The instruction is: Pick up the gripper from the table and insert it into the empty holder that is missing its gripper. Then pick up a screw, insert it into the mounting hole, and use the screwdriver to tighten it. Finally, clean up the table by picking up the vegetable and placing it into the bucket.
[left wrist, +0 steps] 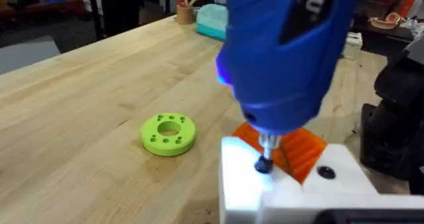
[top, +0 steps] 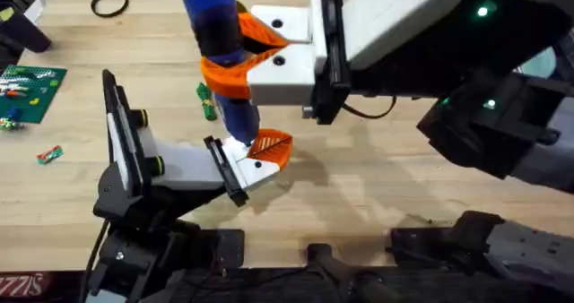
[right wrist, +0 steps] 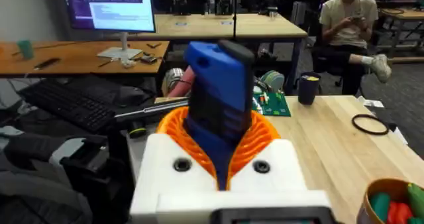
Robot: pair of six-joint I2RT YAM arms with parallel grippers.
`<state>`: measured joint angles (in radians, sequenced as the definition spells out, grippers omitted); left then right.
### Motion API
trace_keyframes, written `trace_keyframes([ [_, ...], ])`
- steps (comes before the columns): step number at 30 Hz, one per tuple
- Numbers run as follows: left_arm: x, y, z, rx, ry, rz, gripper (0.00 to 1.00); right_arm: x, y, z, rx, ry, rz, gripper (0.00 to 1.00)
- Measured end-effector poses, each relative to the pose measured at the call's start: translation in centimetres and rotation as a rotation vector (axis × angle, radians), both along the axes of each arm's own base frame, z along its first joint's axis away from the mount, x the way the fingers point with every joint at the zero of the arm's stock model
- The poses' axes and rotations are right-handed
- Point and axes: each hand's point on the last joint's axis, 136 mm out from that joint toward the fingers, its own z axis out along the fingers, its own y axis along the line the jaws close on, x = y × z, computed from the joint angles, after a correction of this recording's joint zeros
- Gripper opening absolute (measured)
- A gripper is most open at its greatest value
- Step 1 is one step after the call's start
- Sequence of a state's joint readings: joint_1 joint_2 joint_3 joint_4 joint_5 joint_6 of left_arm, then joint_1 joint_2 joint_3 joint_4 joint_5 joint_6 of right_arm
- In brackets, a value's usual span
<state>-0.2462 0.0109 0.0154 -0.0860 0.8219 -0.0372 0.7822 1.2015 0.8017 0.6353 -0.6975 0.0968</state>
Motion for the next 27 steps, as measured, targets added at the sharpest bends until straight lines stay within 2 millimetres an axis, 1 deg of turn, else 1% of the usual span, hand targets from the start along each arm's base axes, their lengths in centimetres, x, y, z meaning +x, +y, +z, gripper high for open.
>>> trace_keyframes([
  [27,0.00,0.00,-0.01,0.000,0.000,0.000,0.012,0.23,0.22,-0.63,-0.025,0.005,-0.002,0.033],
])
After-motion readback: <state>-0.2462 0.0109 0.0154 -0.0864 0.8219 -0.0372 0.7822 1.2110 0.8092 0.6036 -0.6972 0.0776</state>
